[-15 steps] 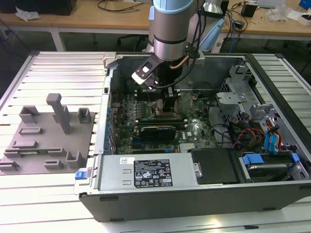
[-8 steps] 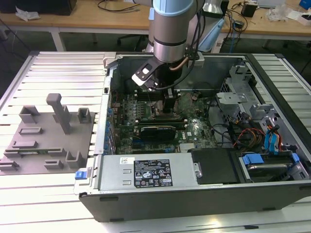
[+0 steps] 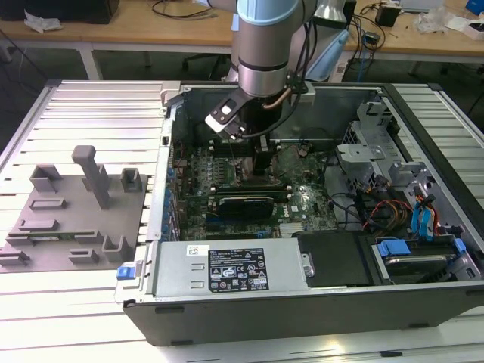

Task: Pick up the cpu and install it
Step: 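Place the cpu into insertion slot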

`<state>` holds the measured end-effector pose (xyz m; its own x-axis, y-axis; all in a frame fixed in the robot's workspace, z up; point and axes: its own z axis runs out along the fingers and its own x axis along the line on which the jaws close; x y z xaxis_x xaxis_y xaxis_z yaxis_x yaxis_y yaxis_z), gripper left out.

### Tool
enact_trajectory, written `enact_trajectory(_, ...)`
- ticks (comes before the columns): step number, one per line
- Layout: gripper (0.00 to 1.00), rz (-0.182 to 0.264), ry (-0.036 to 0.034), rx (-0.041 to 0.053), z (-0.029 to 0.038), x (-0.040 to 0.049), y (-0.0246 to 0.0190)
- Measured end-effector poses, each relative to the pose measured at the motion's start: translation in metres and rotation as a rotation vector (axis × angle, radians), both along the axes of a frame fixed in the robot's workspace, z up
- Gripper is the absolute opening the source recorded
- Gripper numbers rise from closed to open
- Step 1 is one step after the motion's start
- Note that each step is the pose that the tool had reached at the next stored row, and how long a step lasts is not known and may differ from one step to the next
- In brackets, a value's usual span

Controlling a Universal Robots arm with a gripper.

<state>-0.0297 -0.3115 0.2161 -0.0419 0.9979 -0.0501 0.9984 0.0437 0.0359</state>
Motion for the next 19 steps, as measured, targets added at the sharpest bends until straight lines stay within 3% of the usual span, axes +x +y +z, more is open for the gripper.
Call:
enact_trajectory(2, 0.55, 0.000, 0.0001, -0.0066, -0.0027, 0.0000, 0.0002)
enact_trajectory(19, 0.55, -0.005, 0.0001, -0.0067, -0.0160, -0.0001, 0.0036)
